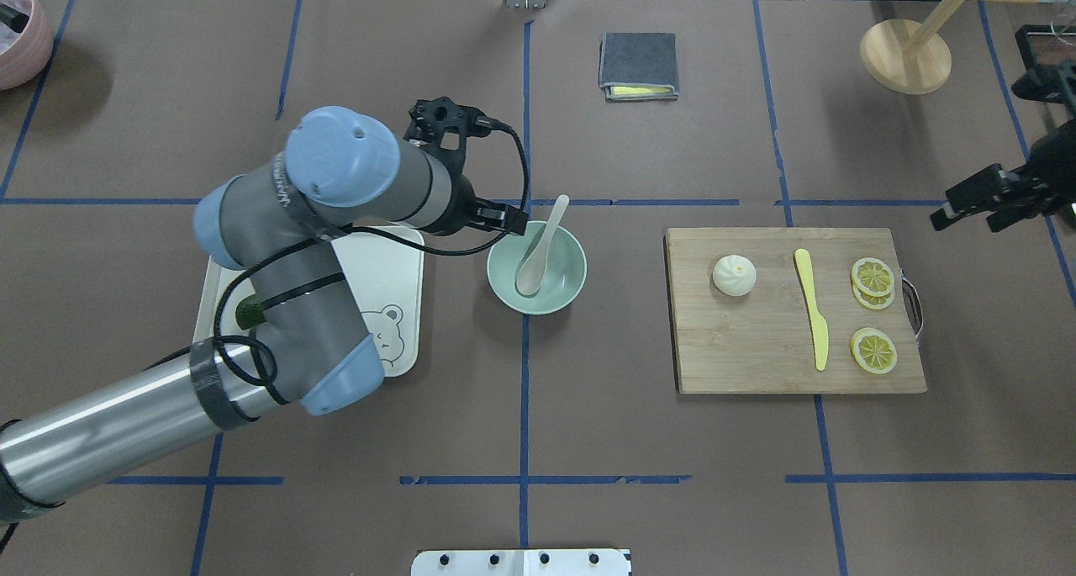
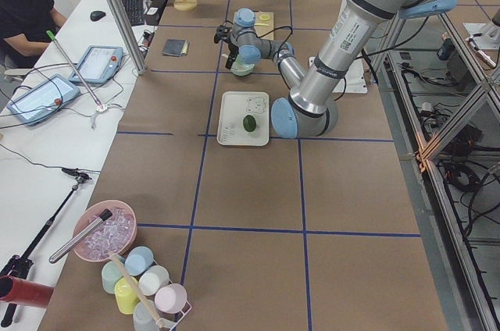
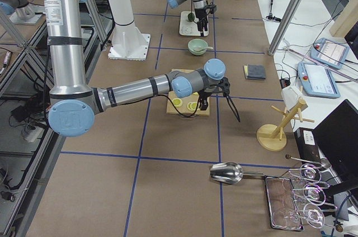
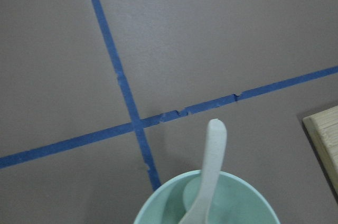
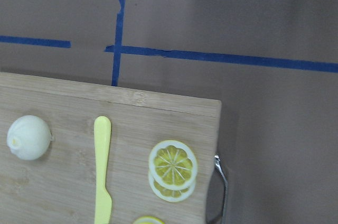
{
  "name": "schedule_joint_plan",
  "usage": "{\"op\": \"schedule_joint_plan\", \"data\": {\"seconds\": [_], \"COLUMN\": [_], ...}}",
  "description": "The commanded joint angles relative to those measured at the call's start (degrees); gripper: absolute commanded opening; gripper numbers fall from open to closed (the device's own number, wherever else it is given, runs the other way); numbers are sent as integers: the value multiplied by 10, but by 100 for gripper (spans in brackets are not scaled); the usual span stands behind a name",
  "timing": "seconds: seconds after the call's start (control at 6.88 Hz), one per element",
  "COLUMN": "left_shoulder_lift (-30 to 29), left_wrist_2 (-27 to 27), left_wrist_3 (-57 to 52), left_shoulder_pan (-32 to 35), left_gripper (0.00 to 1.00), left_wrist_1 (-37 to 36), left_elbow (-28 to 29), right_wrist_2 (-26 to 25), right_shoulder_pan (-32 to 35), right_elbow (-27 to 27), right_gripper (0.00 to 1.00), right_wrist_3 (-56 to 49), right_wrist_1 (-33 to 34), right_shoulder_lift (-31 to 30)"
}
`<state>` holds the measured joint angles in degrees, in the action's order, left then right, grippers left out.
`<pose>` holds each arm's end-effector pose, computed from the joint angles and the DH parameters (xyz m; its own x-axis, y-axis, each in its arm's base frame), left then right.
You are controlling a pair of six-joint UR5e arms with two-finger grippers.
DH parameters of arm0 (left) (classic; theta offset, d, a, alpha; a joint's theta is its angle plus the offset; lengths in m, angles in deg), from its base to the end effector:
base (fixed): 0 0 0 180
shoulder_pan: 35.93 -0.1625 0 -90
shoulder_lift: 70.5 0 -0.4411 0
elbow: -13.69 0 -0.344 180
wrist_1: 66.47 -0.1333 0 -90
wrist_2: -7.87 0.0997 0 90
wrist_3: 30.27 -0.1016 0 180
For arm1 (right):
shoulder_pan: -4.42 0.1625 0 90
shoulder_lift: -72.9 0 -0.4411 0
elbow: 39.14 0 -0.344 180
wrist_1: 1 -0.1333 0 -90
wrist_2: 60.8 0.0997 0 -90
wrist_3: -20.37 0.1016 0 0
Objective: Put spoon and bun in bowl
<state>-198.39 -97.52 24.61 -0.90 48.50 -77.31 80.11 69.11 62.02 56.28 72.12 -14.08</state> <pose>0.4880 -0.4720 0.2483 0.5012 0.3260 -0.8016 0.0856 0.9031 0.4208 -0.1539 -0.4529 0.5222 0.5378 -0.0573 0.8411 0.0627 0.9976 0.0279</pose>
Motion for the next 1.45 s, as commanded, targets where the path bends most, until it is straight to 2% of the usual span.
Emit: {"op": "schedule_joint_plan", "data": {"seconds": [0.0, 0.15, 0.29, 0.44, 1.16, 1.31], "left_shoulder_lift": [68, 96, 114, 114, 114, 115], "left_wrist_2": [-17, -18, -28, -27, -25, -25], "left_wrist_3": [-104, -141, -145, -145, -144, -144], "left_shoulder_pan": [52, 77, 83, 82, 80, 81], "left_gripper": [97, 97, 97, 97, 98, 98], "left_wrist_1": [-66, -74, -73, -73, -74, -73], "left_elbow": [-89, -113, -122, -122, -121, -121], "right_wrist_2": [-166, -234, -305, -328, -329, -331], "right_shoulder_pan": [-148, -212, -256, -273, -281, -283], "right_elbow": [1, 0, 1, -1, -3, -3], "right_gripper": [100, 100, 100, 100, 98, 87], "right_wrist_3": [277, 355, 375, 375, 374, 375], "right_wrist_1": [-146, -145, -142, -136, -127, -127], "right_shoulder_lift": [35, 67, 75, 75, 79, 80]}}
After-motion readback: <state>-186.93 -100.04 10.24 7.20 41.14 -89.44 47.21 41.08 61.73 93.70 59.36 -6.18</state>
